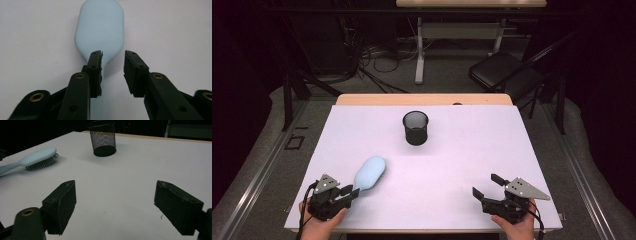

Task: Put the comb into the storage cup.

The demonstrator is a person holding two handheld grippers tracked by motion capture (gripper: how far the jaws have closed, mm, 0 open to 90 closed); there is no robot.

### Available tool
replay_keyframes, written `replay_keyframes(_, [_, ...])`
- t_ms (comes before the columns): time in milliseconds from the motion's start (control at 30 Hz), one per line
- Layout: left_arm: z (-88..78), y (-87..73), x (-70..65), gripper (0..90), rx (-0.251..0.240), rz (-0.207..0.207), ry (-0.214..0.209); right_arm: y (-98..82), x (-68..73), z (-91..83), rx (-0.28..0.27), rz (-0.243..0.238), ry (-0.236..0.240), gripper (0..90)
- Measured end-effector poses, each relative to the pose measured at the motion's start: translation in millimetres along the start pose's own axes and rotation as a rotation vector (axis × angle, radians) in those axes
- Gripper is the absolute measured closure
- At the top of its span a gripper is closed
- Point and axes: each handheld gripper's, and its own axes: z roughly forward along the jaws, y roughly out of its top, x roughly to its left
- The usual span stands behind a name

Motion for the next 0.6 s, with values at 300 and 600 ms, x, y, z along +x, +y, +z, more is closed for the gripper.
replay_keyframes(300, [-6.0, 6.1, 9.5, 44.5, 0.005, 0.002, -0.002, -0.3, 0.1, 0.8, 0.005, -0.005, -0.002, 17.5])
replay_keyframes(600, [-11.7, 9.1, 19.0, 43.1, -0.035, 0.012, -0.008, -0.5, 0.3, 0.9, 0.005, 0.001, -0.001, 17.5])
